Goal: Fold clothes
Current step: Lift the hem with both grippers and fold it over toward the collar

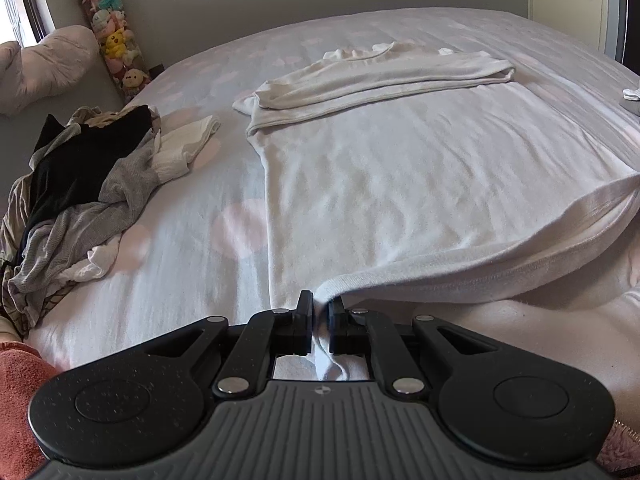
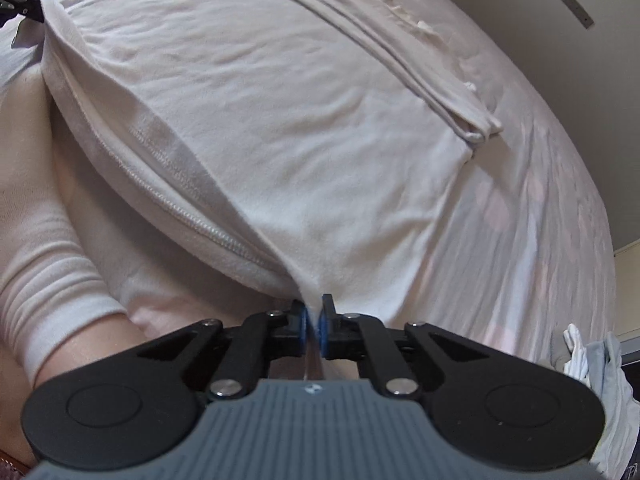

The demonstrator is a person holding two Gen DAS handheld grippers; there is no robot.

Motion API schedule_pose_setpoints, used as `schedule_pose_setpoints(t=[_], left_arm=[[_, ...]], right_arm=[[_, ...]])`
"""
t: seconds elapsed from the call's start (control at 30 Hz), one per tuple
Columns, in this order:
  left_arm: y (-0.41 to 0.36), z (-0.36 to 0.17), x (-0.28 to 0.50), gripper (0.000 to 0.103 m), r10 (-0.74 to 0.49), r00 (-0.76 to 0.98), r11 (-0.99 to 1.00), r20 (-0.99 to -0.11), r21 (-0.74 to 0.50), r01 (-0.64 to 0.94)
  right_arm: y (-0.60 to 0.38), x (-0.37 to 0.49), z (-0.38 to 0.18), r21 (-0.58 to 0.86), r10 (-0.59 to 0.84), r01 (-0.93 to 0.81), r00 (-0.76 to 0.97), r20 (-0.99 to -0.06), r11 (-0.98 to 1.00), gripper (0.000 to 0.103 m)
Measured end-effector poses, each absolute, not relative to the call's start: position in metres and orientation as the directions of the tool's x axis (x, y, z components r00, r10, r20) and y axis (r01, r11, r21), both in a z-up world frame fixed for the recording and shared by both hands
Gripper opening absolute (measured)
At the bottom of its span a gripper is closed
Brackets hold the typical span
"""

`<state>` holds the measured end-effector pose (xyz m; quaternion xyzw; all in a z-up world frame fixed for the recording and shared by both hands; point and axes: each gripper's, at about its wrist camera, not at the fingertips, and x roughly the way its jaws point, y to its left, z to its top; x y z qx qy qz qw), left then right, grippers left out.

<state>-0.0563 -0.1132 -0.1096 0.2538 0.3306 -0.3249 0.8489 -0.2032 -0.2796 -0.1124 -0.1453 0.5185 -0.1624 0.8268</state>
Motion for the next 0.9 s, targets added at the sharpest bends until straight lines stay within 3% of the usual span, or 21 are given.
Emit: schedule_pose_setpoints(t=[0.2, 0.5, 0.9], left_arm=[[-0.116, -0.067, -0.069, 0.005, -0.418, 0.659, 0.587, -0.625, 0.369, 0.721], [-0.126, -0.002, -0.098, 0.005, -0.428, 0.757, 0.397, -0.493, 0.65, 0.648], [-0.11, 0.054, -0.13, 0.005, -0.466, 0.732, 0.373, -0.498, 0.639, 0.672]], right_arm=[[-0.28, -0.222, -0.061, -0.466, -0.499, 0.203, 0.51, -0.701, 0.861, 0.006], [-0.262, -0.231, 0.0, -0.588, -0.565, 0.189, 0.605, -0.561, 0.787, 0.006], [-0.24, -0.278, 0.053, -0.581, -0.546, 0.197, 0.656, -0.52, 0.79, 0.006]])
